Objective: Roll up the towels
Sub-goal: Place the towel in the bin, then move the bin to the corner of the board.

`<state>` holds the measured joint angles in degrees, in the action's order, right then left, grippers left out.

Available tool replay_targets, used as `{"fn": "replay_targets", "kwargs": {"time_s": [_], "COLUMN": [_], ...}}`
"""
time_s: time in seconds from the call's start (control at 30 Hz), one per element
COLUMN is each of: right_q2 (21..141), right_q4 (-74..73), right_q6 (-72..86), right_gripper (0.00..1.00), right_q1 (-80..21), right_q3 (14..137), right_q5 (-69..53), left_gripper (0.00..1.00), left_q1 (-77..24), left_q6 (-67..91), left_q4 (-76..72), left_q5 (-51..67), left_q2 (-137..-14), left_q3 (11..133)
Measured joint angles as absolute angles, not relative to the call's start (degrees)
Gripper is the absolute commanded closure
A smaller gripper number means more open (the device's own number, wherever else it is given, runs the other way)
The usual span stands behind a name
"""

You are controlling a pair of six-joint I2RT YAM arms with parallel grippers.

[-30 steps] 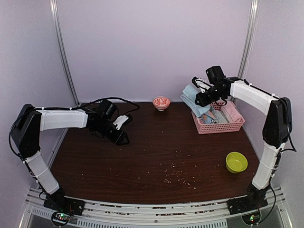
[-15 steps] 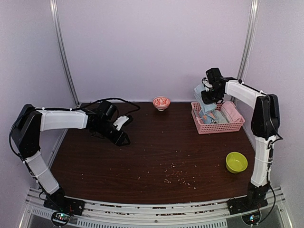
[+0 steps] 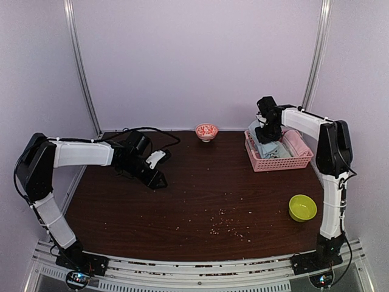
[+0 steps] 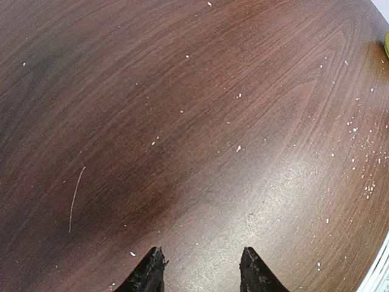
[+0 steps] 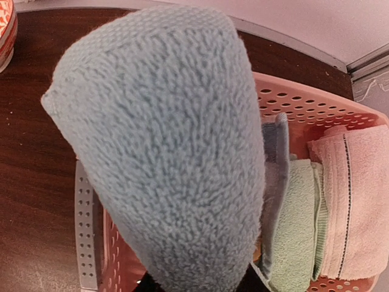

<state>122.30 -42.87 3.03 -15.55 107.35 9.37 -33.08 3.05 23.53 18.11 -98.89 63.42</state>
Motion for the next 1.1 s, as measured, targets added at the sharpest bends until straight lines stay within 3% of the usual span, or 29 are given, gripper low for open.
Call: {"fn": "replay_targets", "kwargs": {"time_s": [0.47,1.1], "right_q2": [124.18,129.56], "right_q4": [-43.42,-40.18], "right_q6": [7.79,11.60], "right_gripper": [1.00,0.99], "right_q1": [-18.87,-13.98], "right_q3": [106.98,105.36], "right_q5": [6.24,6.52], "left_gripper": [0.57,0.57], "left_q1": [-33.08,-33.08], "left_q6": [3.09,3.07], "left_q4": [23.38,23.03], "left_q5": [19.07,20.29], "left_q2": [-99.20,-101.51], "left_q3": [63.42,63.42]}}
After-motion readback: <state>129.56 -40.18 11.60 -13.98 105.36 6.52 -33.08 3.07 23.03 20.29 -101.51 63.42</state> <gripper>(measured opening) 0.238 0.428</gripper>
